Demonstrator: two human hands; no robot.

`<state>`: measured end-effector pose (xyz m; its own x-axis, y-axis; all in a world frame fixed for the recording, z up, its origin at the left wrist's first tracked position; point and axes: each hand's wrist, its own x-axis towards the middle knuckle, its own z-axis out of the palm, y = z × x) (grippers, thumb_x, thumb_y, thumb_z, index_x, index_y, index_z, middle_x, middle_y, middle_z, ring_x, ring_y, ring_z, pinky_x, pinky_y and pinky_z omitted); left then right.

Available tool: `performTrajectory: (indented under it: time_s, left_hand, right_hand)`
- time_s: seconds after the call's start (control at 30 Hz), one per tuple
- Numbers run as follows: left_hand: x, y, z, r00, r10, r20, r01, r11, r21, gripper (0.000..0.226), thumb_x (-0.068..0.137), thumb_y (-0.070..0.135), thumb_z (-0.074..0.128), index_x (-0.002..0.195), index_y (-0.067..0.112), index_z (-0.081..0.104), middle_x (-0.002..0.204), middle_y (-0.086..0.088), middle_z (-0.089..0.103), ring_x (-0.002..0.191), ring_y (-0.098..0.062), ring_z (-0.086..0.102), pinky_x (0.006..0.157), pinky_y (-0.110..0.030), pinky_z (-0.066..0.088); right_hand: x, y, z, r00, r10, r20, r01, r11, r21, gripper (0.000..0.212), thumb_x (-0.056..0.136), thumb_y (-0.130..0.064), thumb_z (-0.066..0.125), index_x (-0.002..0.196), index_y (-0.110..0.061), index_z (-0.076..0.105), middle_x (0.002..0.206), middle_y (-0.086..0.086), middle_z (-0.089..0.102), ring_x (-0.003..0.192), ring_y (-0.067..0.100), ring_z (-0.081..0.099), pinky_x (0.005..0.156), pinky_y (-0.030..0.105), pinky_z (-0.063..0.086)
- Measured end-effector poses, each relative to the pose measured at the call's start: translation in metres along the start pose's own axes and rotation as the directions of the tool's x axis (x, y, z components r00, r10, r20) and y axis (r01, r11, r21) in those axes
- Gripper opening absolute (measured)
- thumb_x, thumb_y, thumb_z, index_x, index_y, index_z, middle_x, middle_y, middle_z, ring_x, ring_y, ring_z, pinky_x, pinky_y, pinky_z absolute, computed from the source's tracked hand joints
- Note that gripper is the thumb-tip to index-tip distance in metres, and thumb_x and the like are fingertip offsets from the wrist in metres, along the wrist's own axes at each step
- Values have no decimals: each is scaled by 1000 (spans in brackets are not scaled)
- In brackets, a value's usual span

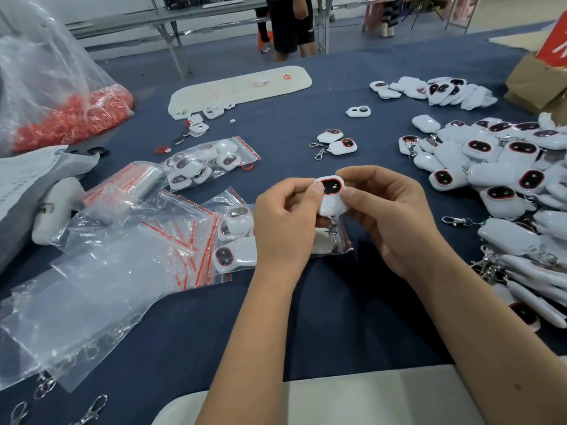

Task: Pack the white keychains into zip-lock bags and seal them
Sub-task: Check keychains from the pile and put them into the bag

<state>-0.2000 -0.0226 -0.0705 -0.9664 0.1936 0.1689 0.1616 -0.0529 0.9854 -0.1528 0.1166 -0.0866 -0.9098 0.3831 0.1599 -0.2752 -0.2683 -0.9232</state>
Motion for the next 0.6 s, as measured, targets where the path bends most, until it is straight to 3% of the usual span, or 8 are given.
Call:
performTrajectory:
  time_s: [0.23,0.4,0.5,0.6]
  left_hand:
    - [0,0,-2,998,38,54,-39,999,15,4,91,11,75,92,14,77,83,-4,77,72,-16,70,63,-25,58]
    - [0,-1,-5,997,51,63,-53,998,35,11,83,25,74,89,16,76,83,-6,76,80,-29,71,69,-34,62]
    - [0,-2,-5,997,41,70,-46,997,65,3,90,17,73,92,16,76,84,-1,76,77,-17,70,71,-33,60]
    - [0,-2,-4,998,39,43,-42,997,67,3,91,12,74,91,14,76,84,-2,76,76,-16,70,72,-33,59]
  right_hand:
    - [-1,-1,-2,998,-61,22,63,996,-58,25,84,-5,75,104,-18,81,105,11,80,95,18,75,78,19,56]
    - [-1,0,-1,996,-70,51,74,993,-91,26,83,-6,75,102,-22,82,105,9,80,99,19,75,85,25,58]
    - [-1,0,-2,997,-58,50,62,995,-79,26,83,-6,75,103,-21,82,106,9,80,97,19,75,82,23,57]
    - [-1,1,-2,997,-52,51,56,995,-84,26,83,-5,74,103,-21,82,106,10,79,99,20,75,85,25,58]
